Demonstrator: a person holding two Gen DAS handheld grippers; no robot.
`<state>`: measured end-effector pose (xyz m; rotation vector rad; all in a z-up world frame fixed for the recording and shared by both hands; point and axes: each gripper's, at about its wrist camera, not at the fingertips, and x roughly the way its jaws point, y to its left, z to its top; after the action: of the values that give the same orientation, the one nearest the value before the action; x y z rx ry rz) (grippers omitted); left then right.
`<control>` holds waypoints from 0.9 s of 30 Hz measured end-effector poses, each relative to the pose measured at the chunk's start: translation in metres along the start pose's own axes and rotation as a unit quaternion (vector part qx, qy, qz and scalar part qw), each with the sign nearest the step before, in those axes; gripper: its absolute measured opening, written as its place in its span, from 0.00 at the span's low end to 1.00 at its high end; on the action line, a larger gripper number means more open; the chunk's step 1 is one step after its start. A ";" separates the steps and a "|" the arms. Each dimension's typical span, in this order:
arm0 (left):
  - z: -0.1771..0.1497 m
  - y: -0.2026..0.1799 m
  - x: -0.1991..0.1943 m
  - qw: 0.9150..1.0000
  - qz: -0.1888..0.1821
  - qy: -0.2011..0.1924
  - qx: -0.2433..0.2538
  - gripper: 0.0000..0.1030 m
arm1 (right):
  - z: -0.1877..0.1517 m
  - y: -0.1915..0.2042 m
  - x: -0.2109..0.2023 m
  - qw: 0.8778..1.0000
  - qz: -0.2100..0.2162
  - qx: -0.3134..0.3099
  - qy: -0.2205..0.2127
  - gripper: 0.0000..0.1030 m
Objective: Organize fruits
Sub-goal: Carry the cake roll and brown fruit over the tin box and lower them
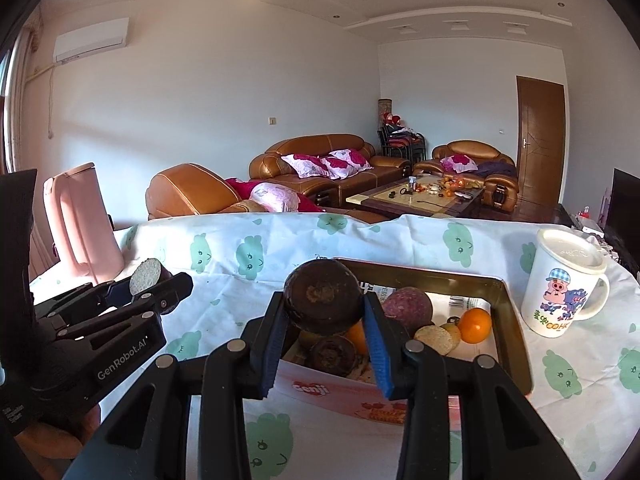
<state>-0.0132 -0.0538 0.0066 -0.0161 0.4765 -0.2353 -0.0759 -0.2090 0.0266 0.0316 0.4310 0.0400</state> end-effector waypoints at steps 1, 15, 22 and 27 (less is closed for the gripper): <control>0.001 -0.003 0.001 1.000 -0.002 0.000 0.002 0.35 | 0.000 -0.003 -0.001 1.000 -0.003 0.001 -0.002 0.39; 0.013 -0.050 0.012 0.999 -0.030 -0.002 0.027 0.35 | 0.008 -0.049 -0.007 0.999 -0.047 0.016 -0.017 0.39; 0.019 -0.071 0.020 0.998 -0.048 0.001 0.035 0.35 | 0.011 -0.069 -0.010 0.997 -0.073 0.015 -0.024 0.39; 0.023 -0.083 0.032 0.998 -0.055 0.010 0.033 0.35 | 0.011 -0.081 -0.006 0.996 -0.089 0.022 -0.017 0.39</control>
<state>0.0062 -0.1423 0.0183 0.0251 0.4882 -0.3589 -0.0743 -0.2907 0.0359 0.0368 0.3997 -0.1457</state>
